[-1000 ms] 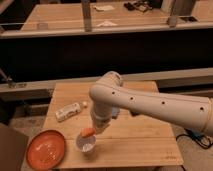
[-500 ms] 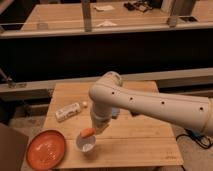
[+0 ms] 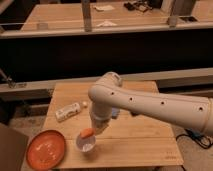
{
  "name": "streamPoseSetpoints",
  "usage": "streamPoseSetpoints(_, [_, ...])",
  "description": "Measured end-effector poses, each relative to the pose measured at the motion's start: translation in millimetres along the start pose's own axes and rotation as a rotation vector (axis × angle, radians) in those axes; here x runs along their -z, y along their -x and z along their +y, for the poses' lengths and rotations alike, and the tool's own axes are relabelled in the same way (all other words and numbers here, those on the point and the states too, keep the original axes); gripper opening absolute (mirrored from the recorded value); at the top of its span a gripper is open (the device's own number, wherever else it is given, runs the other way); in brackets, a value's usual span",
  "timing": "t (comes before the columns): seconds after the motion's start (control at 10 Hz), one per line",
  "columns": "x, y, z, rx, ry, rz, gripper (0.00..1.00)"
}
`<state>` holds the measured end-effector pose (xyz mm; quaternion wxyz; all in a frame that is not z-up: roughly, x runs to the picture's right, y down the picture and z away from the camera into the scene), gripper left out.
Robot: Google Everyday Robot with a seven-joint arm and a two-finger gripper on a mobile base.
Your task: Place the pepper in the ceramic cup
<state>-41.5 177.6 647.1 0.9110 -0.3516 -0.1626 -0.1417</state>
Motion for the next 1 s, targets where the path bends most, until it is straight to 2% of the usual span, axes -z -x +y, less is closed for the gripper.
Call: streamPoseSetpoints(1.0, [0.8, 2.1, 0.5, 0.017, -0.011, 0.006, 0.01])
